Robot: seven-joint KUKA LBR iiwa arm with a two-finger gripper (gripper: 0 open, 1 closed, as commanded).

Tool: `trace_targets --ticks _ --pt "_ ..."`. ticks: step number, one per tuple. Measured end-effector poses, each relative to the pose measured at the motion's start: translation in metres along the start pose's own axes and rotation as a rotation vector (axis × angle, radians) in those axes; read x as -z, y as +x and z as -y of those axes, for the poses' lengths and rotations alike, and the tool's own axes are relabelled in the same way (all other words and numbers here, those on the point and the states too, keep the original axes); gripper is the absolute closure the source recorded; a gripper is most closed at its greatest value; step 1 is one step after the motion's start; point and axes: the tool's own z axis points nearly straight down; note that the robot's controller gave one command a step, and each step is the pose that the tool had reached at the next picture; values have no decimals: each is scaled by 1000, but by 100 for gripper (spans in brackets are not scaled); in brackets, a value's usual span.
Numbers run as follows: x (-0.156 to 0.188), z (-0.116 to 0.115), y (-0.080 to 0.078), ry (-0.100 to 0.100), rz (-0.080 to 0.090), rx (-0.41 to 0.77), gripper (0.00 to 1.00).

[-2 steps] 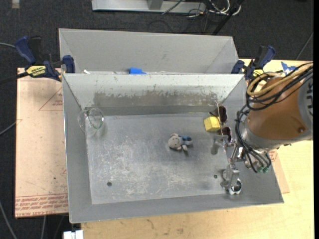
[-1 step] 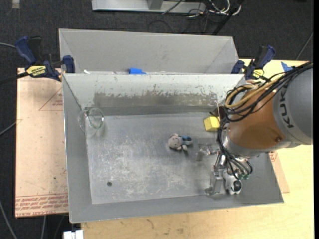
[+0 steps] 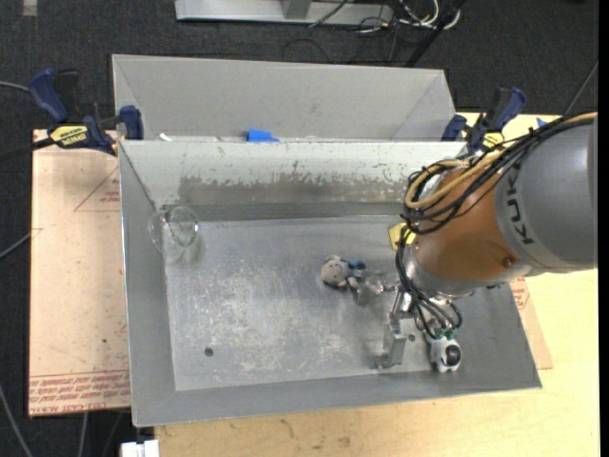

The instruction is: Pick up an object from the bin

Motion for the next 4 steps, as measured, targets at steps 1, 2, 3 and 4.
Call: trace_targets --ticks 1,2,3,4 --pt "-2 -49 -5 1 2 29 0" --pt "2 -89 -16 -1 1 10 0" --pt "0 -80 -7 -2 1 -30 0" --pt "-3 -69 -17 0 1 -64 0"
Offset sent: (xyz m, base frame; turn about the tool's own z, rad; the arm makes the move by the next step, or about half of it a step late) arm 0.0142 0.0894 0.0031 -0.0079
